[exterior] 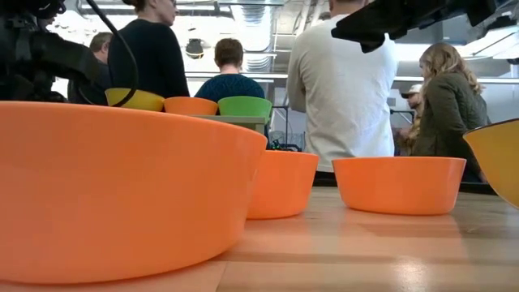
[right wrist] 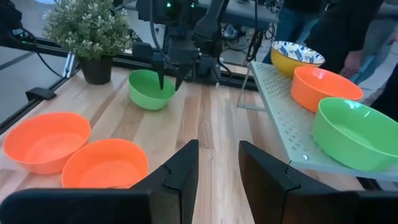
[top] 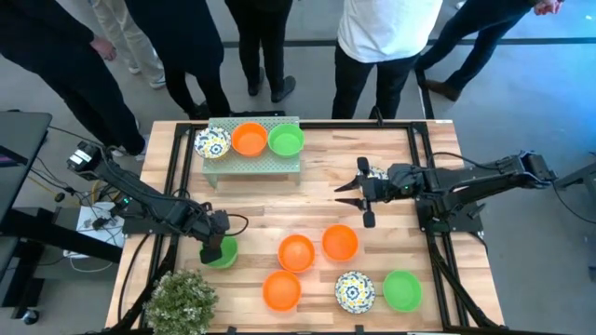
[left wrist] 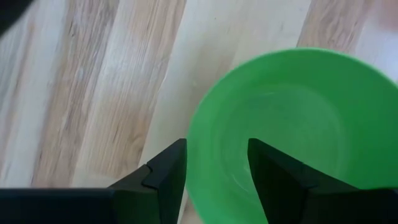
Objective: Pick & Place Mini bowls
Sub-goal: Stack the green bowl on top of the other green bowl on the shelf
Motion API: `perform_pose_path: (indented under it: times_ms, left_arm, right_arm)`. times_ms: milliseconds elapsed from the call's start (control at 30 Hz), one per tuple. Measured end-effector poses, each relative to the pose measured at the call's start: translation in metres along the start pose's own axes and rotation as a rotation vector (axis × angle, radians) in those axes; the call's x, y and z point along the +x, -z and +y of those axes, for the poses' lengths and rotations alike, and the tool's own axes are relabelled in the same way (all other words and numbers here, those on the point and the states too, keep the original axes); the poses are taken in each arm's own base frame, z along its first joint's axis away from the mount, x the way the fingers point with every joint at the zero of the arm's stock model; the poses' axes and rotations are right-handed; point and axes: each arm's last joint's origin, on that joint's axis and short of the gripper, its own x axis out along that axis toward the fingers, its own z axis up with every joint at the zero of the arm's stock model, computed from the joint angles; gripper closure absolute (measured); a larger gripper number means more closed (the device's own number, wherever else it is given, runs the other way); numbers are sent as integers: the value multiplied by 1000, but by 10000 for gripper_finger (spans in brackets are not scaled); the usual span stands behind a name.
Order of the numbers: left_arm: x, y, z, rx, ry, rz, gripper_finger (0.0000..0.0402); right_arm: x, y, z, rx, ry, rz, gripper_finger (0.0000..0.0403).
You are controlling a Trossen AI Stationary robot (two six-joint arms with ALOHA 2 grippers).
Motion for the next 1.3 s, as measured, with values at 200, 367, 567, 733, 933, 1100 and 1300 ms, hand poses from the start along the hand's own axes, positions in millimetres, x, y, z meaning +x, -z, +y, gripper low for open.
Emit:
perform_pose_path:
  times_ms: [200,367,567,733,933,1100,1300]
  left_arm:
    - [0,-1,-1,-2,7,-10,230]
    - [0,-4,-4,-7,37,-41,230]
    - [-1,-4,-6,-6,61,-35,230]
    - [-1,-3,-7,-12,99,-7,230]
    - [-7,-9,-12,-11,137,-20,230]
    - [-11,-12,-14,-8,142,-39,230]
    - [-1,-2,-7,4,104,21,230]
  right_arm:
    - [0,0,0,0,0,0,294]
    - [0,0,0,1,0,0,294]
    - [0,0,0,2,-1,1,294]
    - [0,0,0,2,-1,1,294]
    - [0,0,0,1,-1,1,294]
    - [0,0,0,1,-1,2,294]
    - [0,1,0,1,-2,5,294]
